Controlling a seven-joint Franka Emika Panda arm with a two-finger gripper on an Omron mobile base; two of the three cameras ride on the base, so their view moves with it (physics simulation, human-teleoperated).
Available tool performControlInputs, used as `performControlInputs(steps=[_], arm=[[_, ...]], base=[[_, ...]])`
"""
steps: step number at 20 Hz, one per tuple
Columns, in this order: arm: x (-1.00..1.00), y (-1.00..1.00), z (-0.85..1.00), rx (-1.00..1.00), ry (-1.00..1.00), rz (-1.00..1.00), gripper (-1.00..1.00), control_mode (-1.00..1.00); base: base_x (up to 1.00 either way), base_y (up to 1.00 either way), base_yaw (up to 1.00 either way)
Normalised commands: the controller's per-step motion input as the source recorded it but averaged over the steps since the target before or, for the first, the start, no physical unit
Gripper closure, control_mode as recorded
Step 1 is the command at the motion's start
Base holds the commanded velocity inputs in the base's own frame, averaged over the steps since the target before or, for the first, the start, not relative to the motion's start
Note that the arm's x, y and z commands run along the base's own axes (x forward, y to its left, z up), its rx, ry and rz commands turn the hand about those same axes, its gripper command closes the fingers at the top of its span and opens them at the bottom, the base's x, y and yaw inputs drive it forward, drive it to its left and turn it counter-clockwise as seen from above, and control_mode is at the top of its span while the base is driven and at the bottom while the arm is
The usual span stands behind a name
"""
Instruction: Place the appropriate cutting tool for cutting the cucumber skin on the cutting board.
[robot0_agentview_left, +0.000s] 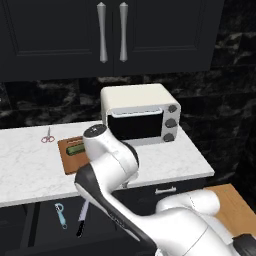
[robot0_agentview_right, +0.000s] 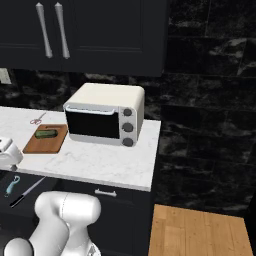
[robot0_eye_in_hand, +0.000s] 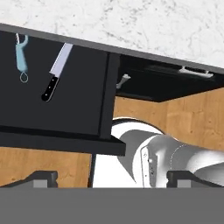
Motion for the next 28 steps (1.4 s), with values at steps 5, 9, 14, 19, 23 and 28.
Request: performControlInputs(steps=[5,9,14,19,23,28], arm=[[0.28,0.71,-0.81,0.14,0.16,0.0,-1.0,-1.0],[0.26,0.47,-0.81,0.2,0.19,0.0,-1.0,-1.0],[0.0,0.25,-0.71,0.09,0.18,0.0,-1.0,-1.0],[0.0,0.21,-0.52,0.0,0.24,0.0,-1.0,-1.0],[0.0,0.2,-0.37,0.0,0.23,0.0,-1.0,-1.0],[0.0,0.17,-0.32,0.0,0.08,0.0,-1.0,-1.0]], base=[[0.0,0.0,0.0],[0.0,0.0,0.0],[0.0,0.0,0.0],[0.0,0.0,0.0],[0.0,0.0,0.0],[0.0,0.0,0.0]])
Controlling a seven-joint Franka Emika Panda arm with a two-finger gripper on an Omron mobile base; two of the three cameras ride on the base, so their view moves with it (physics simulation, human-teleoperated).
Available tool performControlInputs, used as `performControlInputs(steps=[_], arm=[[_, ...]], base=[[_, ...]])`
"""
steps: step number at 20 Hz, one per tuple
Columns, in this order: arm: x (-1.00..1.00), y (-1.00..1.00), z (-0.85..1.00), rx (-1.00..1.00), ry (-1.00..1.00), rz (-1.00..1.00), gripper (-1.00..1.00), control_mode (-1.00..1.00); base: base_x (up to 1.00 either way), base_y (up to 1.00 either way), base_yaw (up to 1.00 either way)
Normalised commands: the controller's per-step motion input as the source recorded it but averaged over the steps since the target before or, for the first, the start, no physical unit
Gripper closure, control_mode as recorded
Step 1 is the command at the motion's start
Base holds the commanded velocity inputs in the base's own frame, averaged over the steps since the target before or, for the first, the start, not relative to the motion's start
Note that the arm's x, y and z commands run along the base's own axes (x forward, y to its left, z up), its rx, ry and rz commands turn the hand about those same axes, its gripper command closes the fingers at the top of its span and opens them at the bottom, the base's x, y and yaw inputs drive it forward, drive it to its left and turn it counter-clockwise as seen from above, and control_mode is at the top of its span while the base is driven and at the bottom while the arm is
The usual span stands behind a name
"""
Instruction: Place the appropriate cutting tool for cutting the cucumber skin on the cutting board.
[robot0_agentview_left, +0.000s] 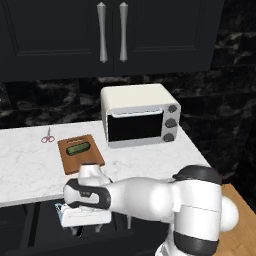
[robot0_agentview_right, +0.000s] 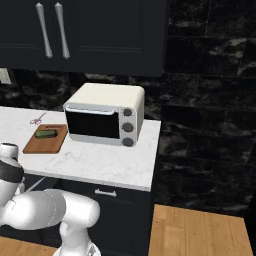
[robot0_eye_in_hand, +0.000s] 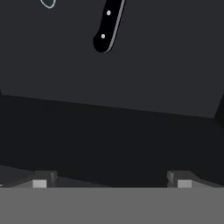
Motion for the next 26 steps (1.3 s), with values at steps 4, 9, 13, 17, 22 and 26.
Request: performControlInputs(steps=[4,9,13,17,22,26], arm=[[-0.07,0.11,-0.21,0.0,0.0,-0.03,-1.0,-1.0],[-0.29,0.03,-0.2,0.0,0.04,-0.04,-1.0,-1.0],[-0.54,0.0,-0.12,0.0,0.14,-0.04,-1.0,-1.0],[-0.68,0.0,0.0,0.0,0.13,-0.06,-1.0,-1.0],[-0.79,0.0,0.02,0.0,0.12,-0.07,-1.0,-1.0],[-0.42,0.05,0.1,-0.01,0.01,-0.05,-1.0,-1.0]], base=[[0.0,0.0,0.0],[0.0,0.0,0.0],[0.0,0.0,0.0],[0.0,0.0,0.0],[0.0,0.0,0.0],[0.0,0.0,0.0]])
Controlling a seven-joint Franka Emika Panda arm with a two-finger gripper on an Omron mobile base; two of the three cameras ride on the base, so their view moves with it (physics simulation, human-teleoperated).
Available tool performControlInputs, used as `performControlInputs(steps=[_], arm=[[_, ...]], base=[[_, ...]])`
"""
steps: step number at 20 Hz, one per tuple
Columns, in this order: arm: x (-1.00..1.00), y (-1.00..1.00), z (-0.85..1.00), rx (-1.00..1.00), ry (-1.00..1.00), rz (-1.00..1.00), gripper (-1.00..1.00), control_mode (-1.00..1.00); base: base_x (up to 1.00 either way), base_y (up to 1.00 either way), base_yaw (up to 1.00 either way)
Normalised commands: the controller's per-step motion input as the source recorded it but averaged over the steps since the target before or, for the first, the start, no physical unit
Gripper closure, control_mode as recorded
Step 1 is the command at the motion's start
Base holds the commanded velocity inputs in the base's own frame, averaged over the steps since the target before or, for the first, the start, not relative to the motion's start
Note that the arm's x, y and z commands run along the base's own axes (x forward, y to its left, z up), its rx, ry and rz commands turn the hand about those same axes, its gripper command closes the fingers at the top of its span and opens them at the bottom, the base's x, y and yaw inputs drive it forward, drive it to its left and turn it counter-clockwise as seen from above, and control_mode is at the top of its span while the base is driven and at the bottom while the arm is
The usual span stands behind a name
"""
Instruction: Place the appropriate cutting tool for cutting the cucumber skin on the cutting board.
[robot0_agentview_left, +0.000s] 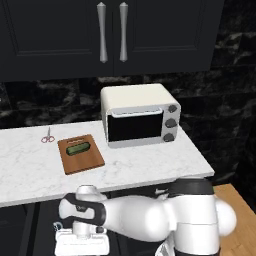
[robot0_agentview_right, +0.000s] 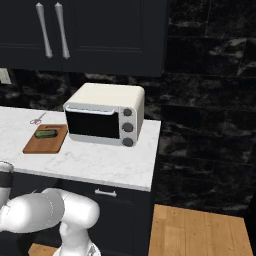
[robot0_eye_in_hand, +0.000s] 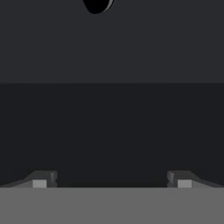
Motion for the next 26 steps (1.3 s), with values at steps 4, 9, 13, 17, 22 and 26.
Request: performControlInputs(steps=[4,9,13,17,22,26], arm=[[0.04,0.34,0.16,-0.12,-0.25,0.0,-1.0,-1.0],[0.36,0.47,0.03,-0.15,-0.28,0.0,-1.0,-1.0],[0.55,0.26,0.0,-0.09,-0.17,0.0,-1.0,-1.0],[0.68,0.2,0.0,-0.04,-0.01,0.0,-1.0,-1.0],[0.52,0.29,-0.06,-0.05,0.0,0.02,-1.0,-1.0],[0.27,0.33,-0.28,-0.07,-0.01,0.07,-1.0,-1.0]], base=[[0.0,0.0,0.0],[0.0,0.0,0.0],[0.0,0.0,0.0],[0.0,0.0,0.0],[0.0,0.0,0.0],[0.0,0.0,0.0]])
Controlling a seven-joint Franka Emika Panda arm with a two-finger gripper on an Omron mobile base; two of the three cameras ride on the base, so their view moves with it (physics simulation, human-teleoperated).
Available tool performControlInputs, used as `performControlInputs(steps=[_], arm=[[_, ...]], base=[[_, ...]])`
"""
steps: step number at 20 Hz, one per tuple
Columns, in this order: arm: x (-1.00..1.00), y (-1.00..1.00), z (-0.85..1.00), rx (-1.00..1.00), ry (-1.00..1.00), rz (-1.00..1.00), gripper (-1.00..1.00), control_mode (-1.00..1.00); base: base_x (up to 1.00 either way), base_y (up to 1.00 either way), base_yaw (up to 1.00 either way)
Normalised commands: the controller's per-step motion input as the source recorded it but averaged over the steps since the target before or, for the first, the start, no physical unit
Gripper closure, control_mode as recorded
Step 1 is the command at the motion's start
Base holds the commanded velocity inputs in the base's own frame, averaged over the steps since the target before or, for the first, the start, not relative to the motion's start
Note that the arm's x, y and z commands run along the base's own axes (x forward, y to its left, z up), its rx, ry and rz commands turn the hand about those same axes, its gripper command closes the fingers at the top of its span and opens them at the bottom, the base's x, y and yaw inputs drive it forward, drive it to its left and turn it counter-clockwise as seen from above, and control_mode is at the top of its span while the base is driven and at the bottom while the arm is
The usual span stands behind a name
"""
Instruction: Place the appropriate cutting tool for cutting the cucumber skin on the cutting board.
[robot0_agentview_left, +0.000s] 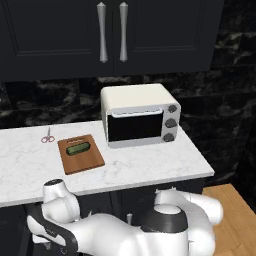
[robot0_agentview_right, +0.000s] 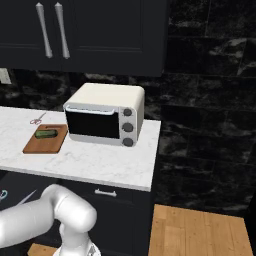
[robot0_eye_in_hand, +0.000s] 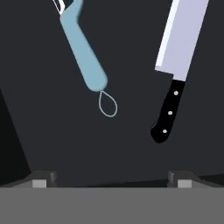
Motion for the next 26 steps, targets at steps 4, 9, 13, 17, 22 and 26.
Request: performControlInputs(steps=[4,9,13,17,22,26], arm=[[0.29,0.07,-0.34,-0.04,0.0,0.06,-1.0,-1.0],[0.28,0.0,-0.38,0.0,-0.01,0.07,-1.0,-1.0],[0.19,0.0,-0.49,0.0,-0.02,0.07,-1.0,-1.0],[0.21,0.0,-0.45,0.0,-0.03,0.07,-1.0,-1.0],[0.14,0.04,-0.38,0.0,-0.01,0.07,-1.0,-1.0],[-0.16,0.15,-0.54,0.0,0.0,0.07,1.0,-1.0]], base=[[0.0,0.0,0.0],[0.0,0.0,0.0],[0.0,0.0,0.0],[0.0,0.0,0.0],[0.0,0.0,0.0],[0.0,0.0,0.0]])
